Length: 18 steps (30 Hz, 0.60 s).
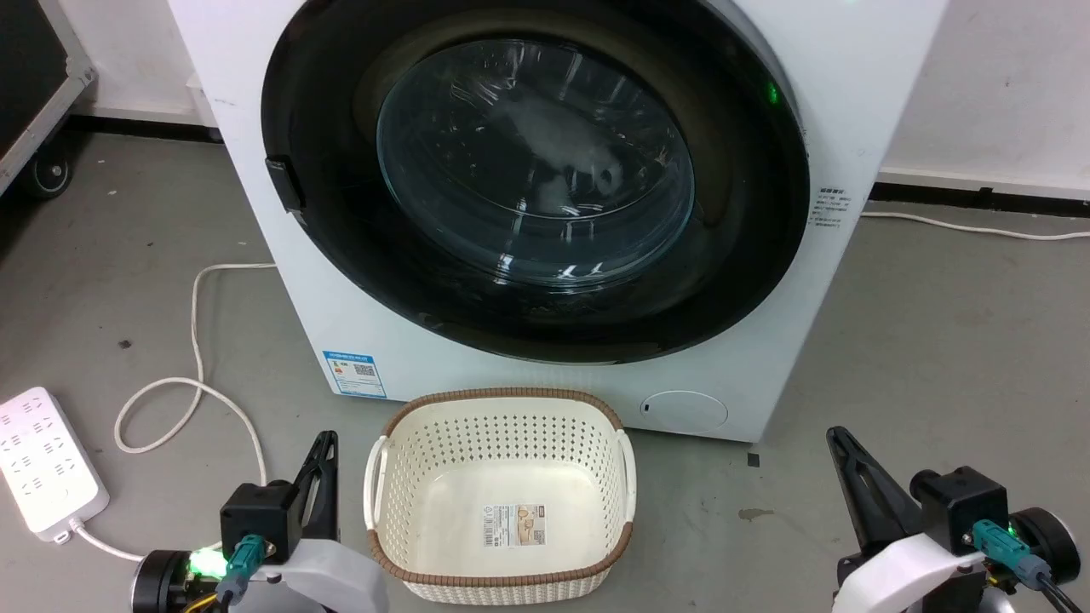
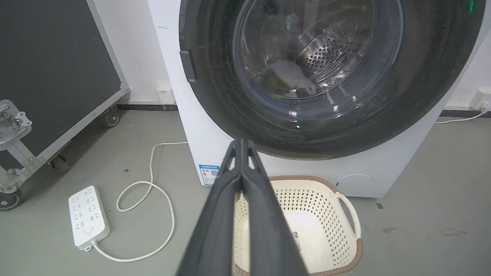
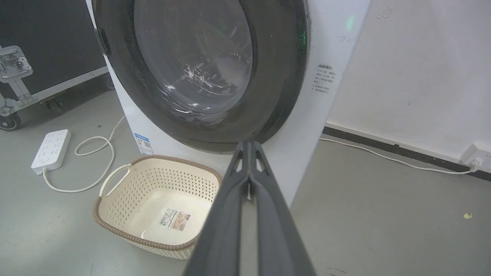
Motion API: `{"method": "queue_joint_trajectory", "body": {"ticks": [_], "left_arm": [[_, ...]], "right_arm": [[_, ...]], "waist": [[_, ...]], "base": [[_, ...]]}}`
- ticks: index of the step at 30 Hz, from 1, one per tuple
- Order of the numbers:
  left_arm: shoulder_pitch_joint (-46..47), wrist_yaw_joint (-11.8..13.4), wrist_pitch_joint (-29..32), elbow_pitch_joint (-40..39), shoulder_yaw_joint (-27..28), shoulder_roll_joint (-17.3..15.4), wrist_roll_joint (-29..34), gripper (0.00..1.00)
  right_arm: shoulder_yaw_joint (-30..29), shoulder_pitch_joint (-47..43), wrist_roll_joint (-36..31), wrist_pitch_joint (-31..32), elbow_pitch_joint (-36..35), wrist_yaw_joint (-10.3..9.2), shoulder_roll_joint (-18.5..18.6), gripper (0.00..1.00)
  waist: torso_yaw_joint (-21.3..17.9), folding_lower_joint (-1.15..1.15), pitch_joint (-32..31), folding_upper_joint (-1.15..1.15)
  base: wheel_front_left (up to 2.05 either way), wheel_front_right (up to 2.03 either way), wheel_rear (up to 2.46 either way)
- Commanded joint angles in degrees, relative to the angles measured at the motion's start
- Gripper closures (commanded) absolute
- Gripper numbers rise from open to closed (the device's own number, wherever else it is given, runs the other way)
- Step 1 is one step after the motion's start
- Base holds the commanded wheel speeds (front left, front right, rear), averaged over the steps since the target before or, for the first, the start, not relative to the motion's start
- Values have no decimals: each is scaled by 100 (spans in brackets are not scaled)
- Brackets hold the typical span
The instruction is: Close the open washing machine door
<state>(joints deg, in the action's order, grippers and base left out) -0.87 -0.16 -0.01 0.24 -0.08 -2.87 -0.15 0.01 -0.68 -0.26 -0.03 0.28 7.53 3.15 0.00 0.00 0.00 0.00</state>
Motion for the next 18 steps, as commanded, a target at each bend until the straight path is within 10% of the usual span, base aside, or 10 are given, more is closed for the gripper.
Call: {"method": "queue_joint_trajectory", "body": {"ticks": [1,18], "left_arm": [[87,16,1,-24,8,0,15,100],[87,16,1,-24,8,0,15,100]], "right_arm": [[-1,68,26,3,-28,-4,-27,100],[-1,68,26,3,-28,-4,-27,100]], "waist": [[0,0,0,0],[0,0,0,0]], "base": [[0,0,0],[0,0,0]]}}
